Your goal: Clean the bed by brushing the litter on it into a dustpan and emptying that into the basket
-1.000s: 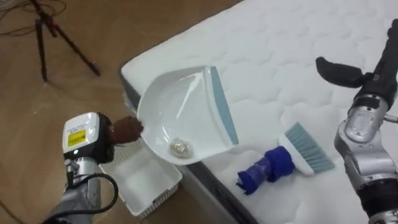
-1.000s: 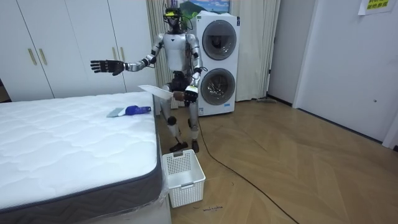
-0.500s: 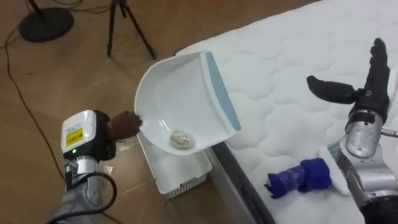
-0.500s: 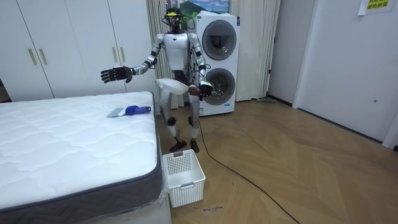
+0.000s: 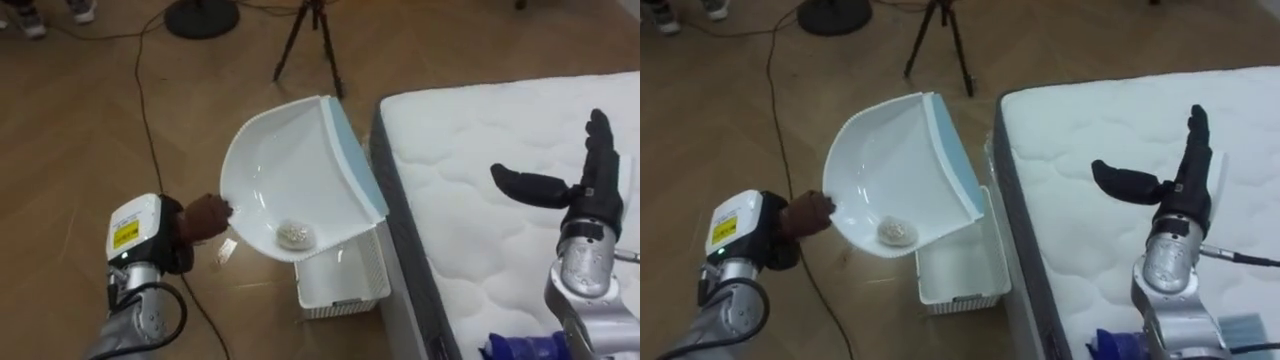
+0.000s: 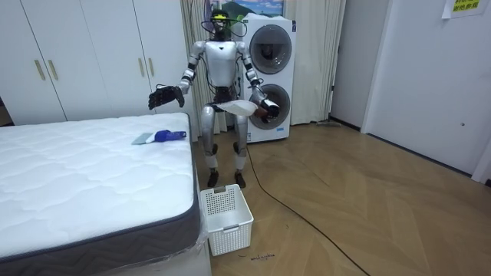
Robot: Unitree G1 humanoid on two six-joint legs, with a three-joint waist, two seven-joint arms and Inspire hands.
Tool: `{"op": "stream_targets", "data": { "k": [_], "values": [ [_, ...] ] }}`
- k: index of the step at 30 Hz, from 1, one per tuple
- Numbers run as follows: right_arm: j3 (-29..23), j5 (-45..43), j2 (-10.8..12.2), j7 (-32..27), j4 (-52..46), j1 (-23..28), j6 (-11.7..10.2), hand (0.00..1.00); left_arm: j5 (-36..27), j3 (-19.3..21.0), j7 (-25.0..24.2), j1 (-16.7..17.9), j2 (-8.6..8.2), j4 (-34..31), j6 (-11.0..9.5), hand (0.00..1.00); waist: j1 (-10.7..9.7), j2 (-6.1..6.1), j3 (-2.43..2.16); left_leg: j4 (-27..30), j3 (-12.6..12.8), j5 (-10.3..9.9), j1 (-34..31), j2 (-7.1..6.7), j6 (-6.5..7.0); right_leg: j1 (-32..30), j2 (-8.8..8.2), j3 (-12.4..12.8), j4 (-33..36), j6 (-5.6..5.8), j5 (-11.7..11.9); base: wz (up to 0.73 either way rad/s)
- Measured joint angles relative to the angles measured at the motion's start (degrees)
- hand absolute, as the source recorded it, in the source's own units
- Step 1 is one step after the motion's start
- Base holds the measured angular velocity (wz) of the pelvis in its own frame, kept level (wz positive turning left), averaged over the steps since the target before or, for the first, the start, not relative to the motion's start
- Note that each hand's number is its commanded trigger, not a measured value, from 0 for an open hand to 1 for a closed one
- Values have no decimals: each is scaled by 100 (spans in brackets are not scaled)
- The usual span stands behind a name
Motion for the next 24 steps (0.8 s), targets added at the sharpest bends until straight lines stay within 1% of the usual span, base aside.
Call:
{"op": "stream_targets", "data": {
  "k": [3,4,6,7,8,9,10,11,12,14,15,17,18,21,22,24],
  "values": [
    [35,-4,4,23,0,0,-1,0,-7,0,-12,-1,50,47,-12,100,5,2,10,99,-133,9,-220,-20,16,-122,37,28,-47,18,17,21],
    [39,-3,9,35,1,-4,-7,0,-8,-1,-12,-4,102,61,-18,100,5,1,14,195,-187,8,-326,-16,17,-196,71,74,-32,18,17,24],
    [51,-3,20,49,1,-8,-17,0,-9,-1,-12,-33,159,194,-22,100,24,19,39,285,-262,5,-415,-7,12,-280,121,173,3,18,16,18],
    [52,-8,22,61,4,-27,-32,0,-12,0,-12,-41,206,224,-22,100,20,59,77,379,-321,-13,-494,5,-3,-365,170,300,81,-4,-4,15],
    [52,-10,22,64,9,-55,-38,0,-51,0,-12,-84,259,224,-22,100,25,92,101,527,-359,-43,-657,23,-21,-514,212,450,173,-33,-64,15],
    [53,-18,25,66,12,-76,-48,0,-120,7,-12,-125,283,224,-23,100,34,115,121,623,-383,-66,-769,33,-33,-592,243,515,223,-37,-106,13],
    [85,-20,28,65,58,-116,-116,0,-220,38,-5,-202,307,235,-25,100,47,171,170,828,-441,-115,-970,60,-64,-736,303,593,381,-53,-185,9],
    [166,-22,41,68,224,-147,-197,0,-327,41,-3,-287,310,340,-25,100,58,196,191,967,-457,-135,-1103,95,-91,-878,326,610,569,-93,-237,7],
    [222,-22,49,68,320,-159,-198,0,-356,43,-3,-310,309,396,-24,100,62,194,192,1020,-458,-145,-1140,100,-107,-903,324,620,674,-107,-282,4],
    [348,-21,89,80,632,-165,-198,0,-481,41,-4,-327,308,575,-32,100,52,193,203,1157,-447,-194,-1198,100,-170,-1033,325,715,1003,-169,-458,2],
    [358,-23,96,82,680,-167,-200,0,-493,56,-4,-328,309,594,-32,100,47,193,203,1179,-439,-202,-1224,93,-184,-1086,321,726,1086,-187,-499,0],
    [367,-25,121,112,795,-172,-202,0,-487,69,0,-345,340,636,-33,100,29,183,211,1191,-398,-148,-1319,92,-251,-1288,309,778,1307,-254,-588,-3],
    [371,-25,130,117,807,-172,-202,0,-486,67,0,-346,348,655,-34,100,14,184,211,1190,-394,-122,-1342,94,-264,-1328,306,775,1351,-271,-597,-4],
    [383,-214,229,117,877,-173,-202,0,-485,66,0,-356,402,731,-35,100,-118,191,216,1162,-414,-32,-1433,96,-332,-1484,287,799,1496,-338,-635,4],
    [430,-254,253,116,890,-174,-208,0,-479,42,1,-387,423,796,-35,100,-168,220,241,1149,-440,-7,-1451,101,-355,-1498,289,779,1504,-355,-637,4],
    [480,-256,255,123,958,-174,-209,0,-445,-43,0,-483,426,935,-35,100,-193,239,260,1138,-440,6,-1474,104,-376,-1541,281,768,1543,-390,-650,2]
  ]
}}
